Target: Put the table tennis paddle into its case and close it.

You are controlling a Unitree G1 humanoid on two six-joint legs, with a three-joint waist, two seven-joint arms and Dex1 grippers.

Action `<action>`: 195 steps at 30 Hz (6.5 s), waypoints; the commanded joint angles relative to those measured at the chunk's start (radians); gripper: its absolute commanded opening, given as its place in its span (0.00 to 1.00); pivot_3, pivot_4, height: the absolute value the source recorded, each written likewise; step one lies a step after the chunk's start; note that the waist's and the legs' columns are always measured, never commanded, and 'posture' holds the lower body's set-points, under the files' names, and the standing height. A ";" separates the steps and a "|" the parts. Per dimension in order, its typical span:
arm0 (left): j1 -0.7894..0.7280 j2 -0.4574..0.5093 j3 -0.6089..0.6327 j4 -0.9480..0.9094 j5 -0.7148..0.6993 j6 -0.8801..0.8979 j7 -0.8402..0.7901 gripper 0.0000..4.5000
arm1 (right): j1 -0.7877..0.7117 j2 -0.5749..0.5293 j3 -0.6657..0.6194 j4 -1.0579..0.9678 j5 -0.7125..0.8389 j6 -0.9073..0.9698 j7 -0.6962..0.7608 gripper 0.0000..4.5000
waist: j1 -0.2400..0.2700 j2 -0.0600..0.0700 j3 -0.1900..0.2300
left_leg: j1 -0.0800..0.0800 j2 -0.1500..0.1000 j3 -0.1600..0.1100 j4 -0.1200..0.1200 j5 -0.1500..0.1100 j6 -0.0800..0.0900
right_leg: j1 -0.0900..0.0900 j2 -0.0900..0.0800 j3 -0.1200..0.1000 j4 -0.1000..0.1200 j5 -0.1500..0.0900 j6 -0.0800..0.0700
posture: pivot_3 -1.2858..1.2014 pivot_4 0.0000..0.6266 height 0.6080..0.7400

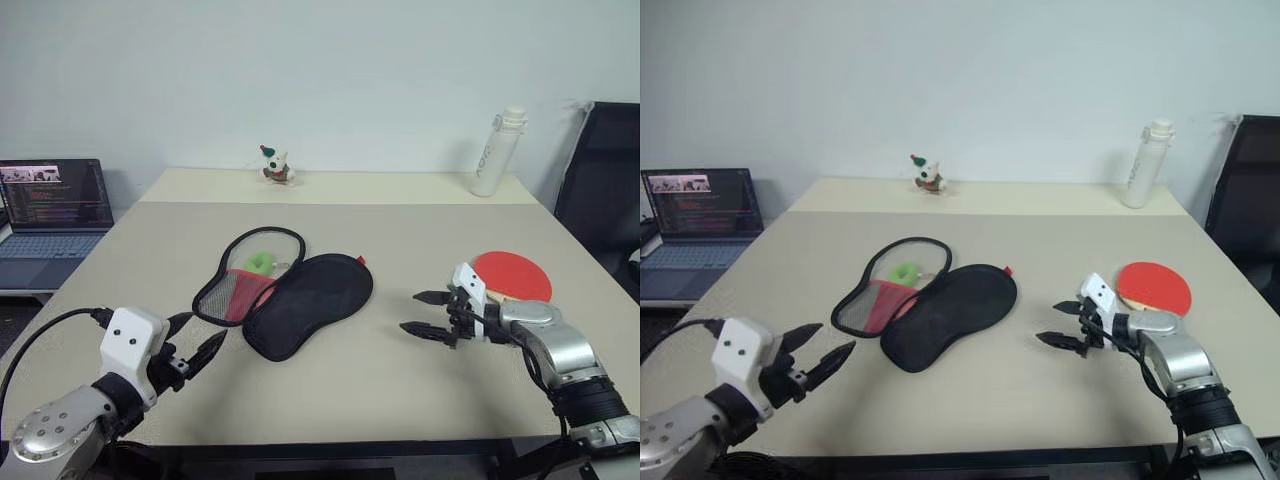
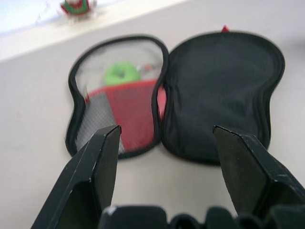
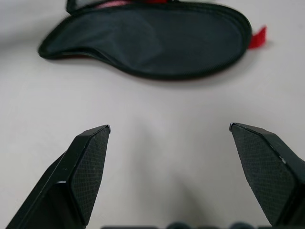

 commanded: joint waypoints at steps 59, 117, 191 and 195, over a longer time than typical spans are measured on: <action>-0.597 -0.015 -0.570 0.742 0.200 -0.323 -0.629 0.01 | 0.072 -0.057 -0.115 -0.469 0.301 0.393 -0.170 1.00 | 0.021 0.002 -0.001 | -0.009 0.000 0.006 0.004 0.000 0.001 | -0.014 0.002 0.004 0.008 0.000 0.000 | 0.52 0.24 1.00; -0.419 0.075 -0.137 0.412 -0.038 -0.011 -0.352 0.82 | -0.351 0.530 -0.039 0.284 0.028 0.386 -0.623 1.00 | -0.005 0.003 -0.001 | -0.015 0.002 0.000 0.016 0.000 0.002 | -0.015 0.003 0.005 0.017 0.001 0.001 | 0.52 0.24 1.00; -0.659 0.066 -0.418 0.469 -0.001 -0.078 -0.556 0.84 | -0.266 0.129 -0.403 0.126 -0.083 0.567 -0.863 0.99 | -0.004 0.004 0.000 | -0.016 0.001 0.006 0.014 0.002 -0.001 | -0.020 0.004 0.013 0.016 0.001 0.002 | 0.52 0.24 1.00; -0.655 0.064 -0.409 0.470 -0.006 -0.073 -0.555 0.84 | -0.203 0.155 -0.346 0.022 -0.020 0.587 -0.761 0.99 | -0.004 0.004 0.000 | -0.016 0.001 0.010 0.013 0.002 -0.001 | -0.022 0.005 0.017 0.016 0.001 0.002 | 0.52 0.24 1.00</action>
